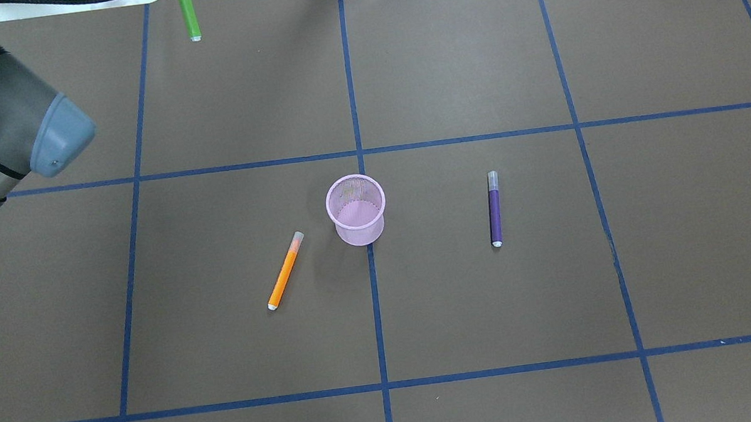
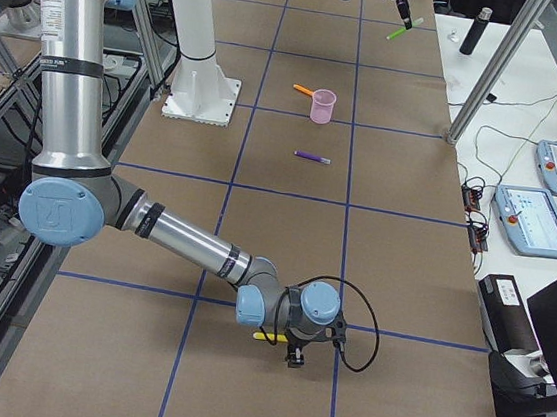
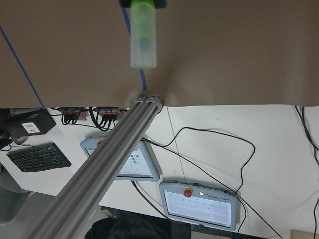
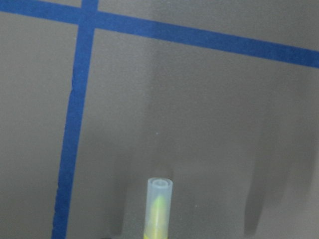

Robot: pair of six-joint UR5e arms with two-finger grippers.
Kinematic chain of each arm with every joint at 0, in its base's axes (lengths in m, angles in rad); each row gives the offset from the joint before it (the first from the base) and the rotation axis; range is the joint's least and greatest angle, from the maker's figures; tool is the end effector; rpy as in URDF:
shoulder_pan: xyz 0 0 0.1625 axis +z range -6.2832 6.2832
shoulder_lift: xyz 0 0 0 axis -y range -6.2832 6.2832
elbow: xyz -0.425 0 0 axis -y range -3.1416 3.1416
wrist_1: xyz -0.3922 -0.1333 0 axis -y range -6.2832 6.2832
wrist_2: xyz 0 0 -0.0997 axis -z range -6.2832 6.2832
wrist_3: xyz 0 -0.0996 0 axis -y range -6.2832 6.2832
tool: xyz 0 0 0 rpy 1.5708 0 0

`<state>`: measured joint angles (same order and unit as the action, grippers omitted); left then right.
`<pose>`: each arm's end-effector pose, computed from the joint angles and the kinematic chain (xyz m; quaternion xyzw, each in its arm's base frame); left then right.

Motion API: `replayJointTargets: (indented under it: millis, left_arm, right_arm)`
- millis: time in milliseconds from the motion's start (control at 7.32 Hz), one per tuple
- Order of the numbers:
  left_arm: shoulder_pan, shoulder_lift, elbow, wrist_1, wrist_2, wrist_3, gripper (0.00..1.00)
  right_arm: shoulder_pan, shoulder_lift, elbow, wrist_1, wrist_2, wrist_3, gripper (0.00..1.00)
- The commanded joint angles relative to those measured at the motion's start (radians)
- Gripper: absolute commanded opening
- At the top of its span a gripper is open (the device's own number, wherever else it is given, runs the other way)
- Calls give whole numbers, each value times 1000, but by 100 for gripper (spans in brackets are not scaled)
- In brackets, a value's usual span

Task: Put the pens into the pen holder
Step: 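Lift the green marker upright with the left gripper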

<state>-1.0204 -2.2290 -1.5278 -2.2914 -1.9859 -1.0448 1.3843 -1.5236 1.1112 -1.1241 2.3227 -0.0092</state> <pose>0.2826 -0.6386 0.1966 0.3075 0.5467 -0.0642 0.7761 -0.0251 -0.4853 0.8135 -0.0166 -0.3671 -0.0971 0.9250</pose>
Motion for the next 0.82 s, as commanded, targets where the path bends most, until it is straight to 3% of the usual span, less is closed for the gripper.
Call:
replayJointTargets:
  millis: [0,410,547,683]
  left_arm:
    - [2,2,0,1,-1,2,0]
    - [0,6,-3,0,-2,5,0]
    - [0,8,-3,0,-2,5,0]
    - [0,6,-3,0,-2,5,0]
  right_arm:
    - [-8,0,-1,-3,-2,0,57]
    - [-11,8,-1,-5,-2,2,45]
    - [-11,8,1,-5,-2,3,26]
    - [-11,8,2,0,-2,2,0]
